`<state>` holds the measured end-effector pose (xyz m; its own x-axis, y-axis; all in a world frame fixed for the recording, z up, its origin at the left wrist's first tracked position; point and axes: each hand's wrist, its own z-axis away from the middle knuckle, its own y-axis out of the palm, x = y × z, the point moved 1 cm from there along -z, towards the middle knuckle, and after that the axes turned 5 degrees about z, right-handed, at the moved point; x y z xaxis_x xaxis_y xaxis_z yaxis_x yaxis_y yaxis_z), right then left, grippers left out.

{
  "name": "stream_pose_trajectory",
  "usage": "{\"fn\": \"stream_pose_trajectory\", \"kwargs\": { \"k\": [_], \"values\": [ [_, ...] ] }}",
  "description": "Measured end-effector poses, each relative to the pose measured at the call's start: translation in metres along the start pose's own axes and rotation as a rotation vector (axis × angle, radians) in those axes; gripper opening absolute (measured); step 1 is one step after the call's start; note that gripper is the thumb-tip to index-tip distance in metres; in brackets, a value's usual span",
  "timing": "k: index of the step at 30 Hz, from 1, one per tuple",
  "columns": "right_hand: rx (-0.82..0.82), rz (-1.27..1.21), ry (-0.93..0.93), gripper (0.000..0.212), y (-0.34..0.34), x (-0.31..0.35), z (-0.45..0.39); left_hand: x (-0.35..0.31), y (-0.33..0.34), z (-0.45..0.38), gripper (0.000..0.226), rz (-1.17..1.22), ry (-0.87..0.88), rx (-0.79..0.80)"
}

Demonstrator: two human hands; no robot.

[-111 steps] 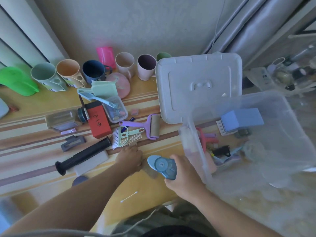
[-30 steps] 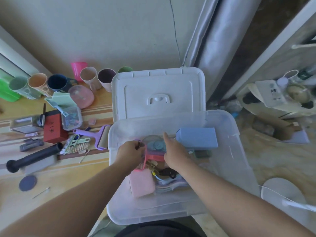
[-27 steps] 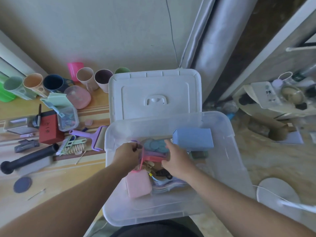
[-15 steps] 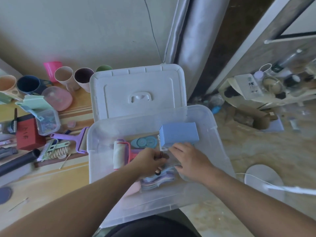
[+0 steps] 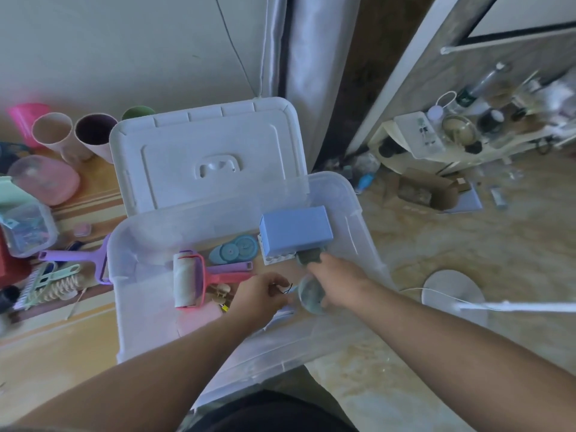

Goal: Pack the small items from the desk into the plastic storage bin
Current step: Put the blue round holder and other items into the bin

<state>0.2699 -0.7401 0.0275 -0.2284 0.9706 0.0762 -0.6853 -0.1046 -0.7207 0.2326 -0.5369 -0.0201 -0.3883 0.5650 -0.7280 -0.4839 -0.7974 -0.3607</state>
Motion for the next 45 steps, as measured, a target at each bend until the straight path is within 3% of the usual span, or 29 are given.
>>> {"fn": "stream_pose_trajectory", "kwargs": {
  "k": [5, 8, 11, 18, 21, 25, 27, 30, 32, 34, 39, 42, 45],
  "values": [
    [-0.145, -0.175, -0.186, 0.044, -0.008, 0.006, 0.006, 0.000, -0.006, 0.001, 0.033, 0.013, -0.033, -0.006],
    [-0.205, -0.183, -0.316, 0.021, -0.005, 0.029, 0.010, -0.003, -0.019, 0.004, 0.031, 0.023, -0.040, -0.015],
    [-0.307, -0.188, -0.324, 0.003, -0.005, 0.051, 0.006, -0.007, -0.039, 0.013, 0.036, 0.038, -0.034, -0.049],
    [-0.426, -0.167, -0.468, 0.036, -0.016, 0.101, 0.001, -0.002, -0.091, 0.052, 0.046, -0.023, -0.038, -0.196],
    [-0.465, -0.073, -0.526, 0.028, -0.015, 0.114, -0.003, 0.002, -0.101, 0.065, 0.045, -0.026, -0.030, -0.162],
    [-0.365, 0.025, -0.551, 0.020, -0.007, 0.121, -0.009, 0.010, -0.095, 0.077, 0.039, -0.093, -0.006, -0.134],
    [-0.373, -0.036, -0.493, 0.016, -0.003, 0.113, -0.011, 0.013, -0.091, 0.080, 0.034, -0.086, -0.011, -0.130],
    [-0.418, -0.171, -0.259, 0.013, -0.002, 0.086, -0.014, 0.017, -0.086, 0.081, 0.035, -0.146, 0.008, -0.079],
    [-0.426, -0.219, -0.148, 0.026, -0.002, 0.069, -0.012, 0.019, -0.085, 0.084, 0.036, -0.236, 0.057, -0.092],
    [-0.417, -0.267, -0.133, 0.040, -0.001, 0.061, -0.009, 0.021, -0.087, 0.087, 0.040, -0.323, 0.105, -0.128],
    [-0.609, -0.317, -0.177, 0.035, -0.005, 0.080, 0.001, 0.016, -0.108, 0.108, 0.034, -0.380, 0.276, -0.248],
    [-0.728, -0.353, -0.293, 0.038, -0.021, 0.124, 0.003, 0.019, -0.141, 0.127, 0.027, -0.343, 0.409, -0.427],
    [-0.738, -0.372, -0.449, 0.043, -0.045, 0.188, 0.000, 0.041, -0.190, 0.145, 0.032, -0.344, 0.376, -0.607]
  ]
}}
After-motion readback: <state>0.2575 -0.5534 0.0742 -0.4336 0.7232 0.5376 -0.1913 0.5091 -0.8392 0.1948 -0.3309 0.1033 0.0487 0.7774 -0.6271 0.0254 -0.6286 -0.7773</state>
